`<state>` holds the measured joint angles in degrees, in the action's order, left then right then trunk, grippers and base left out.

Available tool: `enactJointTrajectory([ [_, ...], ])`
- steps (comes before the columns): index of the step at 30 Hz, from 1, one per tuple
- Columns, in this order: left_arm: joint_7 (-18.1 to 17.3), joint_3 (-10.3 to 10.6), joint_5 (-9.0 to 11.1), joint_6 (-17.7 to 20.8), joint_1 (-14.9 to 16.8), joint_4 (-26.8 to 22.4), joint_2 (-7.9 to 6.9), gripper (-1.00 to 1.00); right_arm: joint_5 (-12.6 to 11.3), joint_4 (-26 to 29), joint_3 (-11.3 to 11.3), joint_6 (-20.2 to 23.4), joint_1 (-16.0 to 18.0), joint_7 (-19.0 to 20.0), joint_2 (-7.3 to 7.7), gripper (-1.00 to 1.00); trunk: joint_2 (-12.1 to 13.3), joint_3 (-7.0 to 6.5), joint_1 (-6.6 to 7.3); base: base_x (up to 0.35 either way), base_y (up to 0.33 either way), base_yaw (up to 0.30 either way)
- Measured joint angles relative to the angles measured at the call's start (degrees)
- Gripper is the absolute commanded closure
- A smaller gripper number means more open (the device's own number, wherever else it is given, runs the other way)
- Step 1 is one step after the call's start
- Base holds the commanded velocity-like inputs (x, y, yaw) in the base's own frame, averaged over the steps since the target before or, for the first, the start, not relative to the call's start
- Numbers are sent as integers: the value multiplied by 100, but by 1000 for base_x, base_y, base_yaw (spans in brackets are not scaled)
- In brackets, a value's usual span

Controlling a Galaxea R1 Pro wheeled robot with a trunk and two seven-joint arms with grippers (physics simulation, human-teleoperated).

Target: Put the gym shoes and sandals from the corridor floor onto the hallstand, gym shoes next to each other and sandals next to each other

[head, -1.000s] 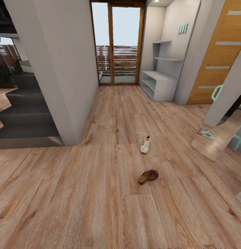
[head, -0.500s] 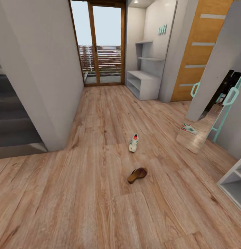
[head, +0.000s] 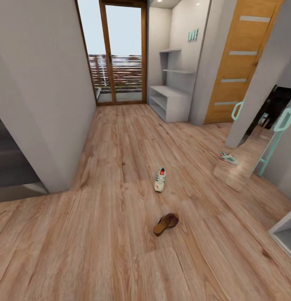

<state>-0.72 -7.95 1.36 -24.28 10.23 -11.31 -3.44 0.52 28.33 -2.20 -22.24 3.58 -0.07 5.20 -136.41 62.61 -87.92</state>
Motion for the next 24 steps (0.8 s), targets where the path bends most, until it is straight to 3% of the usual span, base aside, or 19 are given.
enactJointTrajectory([
  [15,0,-3,0,1,-1,0,0,-100,3,-4,1,0,0,9,9,-100,0,0,0,333,96,-1],
  [24,0,-2,0,1,-1,1,0,-100,-5,9,-17,0,0,-1,9,-100,0,-10,0,298,209,-70],
])
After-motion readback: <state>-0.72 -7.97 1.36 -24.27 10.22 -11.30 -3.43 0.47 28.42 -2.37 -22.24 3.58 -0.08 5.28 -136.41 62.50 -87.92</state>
